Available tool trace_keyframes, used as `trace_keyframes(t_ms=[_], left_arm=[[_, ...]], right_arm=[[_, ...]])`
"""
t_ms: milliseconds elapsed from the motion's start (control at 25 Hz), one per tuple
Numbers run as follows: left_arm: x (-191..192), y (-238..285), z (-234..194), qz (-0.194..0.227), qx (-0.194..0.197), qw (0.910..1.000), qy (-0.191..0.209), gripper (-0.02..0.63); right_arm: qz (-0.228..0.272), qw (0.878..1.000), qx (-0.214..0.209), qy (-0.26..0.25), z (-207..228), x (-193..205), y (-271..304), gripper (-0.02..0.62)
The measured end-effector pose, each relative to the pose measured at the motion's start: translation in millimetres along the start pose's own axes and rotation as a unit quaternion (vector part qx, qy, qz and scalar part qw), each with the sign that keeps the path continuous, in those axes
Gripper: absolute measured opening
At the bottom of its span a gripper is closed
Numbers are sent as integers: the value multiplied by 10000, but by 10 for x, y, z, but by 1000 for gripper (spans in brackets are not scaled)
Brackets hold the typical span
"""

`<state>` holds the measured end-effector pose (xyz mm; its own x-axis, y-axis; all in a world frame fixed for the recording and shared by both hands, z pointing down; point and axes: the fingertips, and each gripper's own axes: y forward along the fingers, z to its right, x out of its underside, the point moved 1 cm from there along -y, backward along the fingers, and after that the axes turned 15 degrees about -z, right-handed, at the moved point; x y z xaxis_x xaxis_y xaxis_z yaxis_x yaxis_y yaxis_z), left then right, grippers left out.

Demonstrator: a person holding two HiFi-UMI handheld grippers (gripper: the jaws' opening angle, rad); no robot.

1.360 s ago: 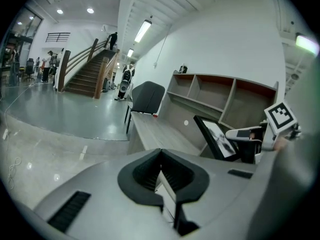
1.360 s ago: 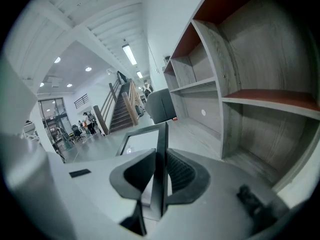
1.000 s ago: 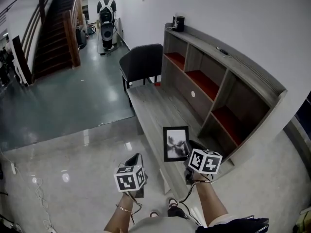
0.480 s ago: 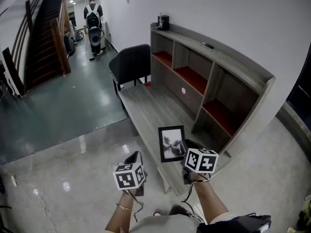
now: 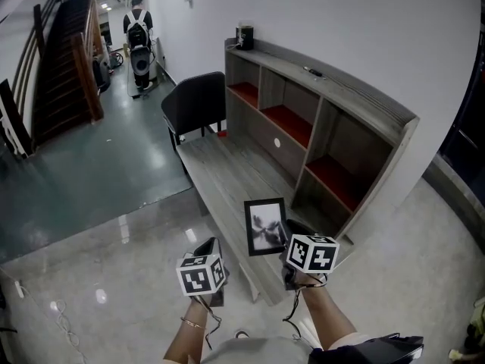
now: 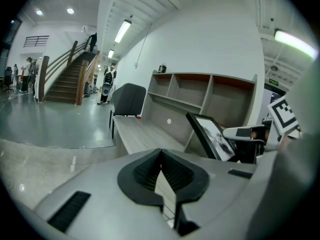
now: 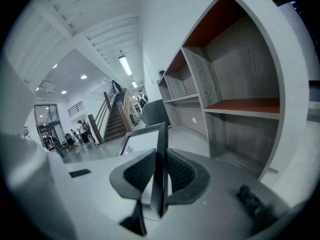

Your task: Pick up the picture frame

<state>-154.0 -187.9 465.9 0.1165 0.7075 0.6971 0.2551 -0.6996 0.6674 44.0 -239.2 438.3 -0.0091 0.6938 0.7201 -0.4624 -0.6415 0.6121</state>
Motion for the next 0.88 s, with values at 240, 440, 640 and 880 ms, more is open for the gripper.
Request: trace_keyframes(t_ms=[240,440,640,880], left_arm=[[93,40,275,-98,126,9998,131,14],[172,40,534,-157,194,9994,249,14],[243,-36,774,-151,220,9990,368,14],[343,-185,969,-132,156,9990,387,14]], right_arm=[[57,9999,102,82,169,85,-211,83],[80,9997,152,177,346,186,-398,83],[126,9994,171,271,491,280,-616,83],[192,9992,128,312,559,367,-887,83]])
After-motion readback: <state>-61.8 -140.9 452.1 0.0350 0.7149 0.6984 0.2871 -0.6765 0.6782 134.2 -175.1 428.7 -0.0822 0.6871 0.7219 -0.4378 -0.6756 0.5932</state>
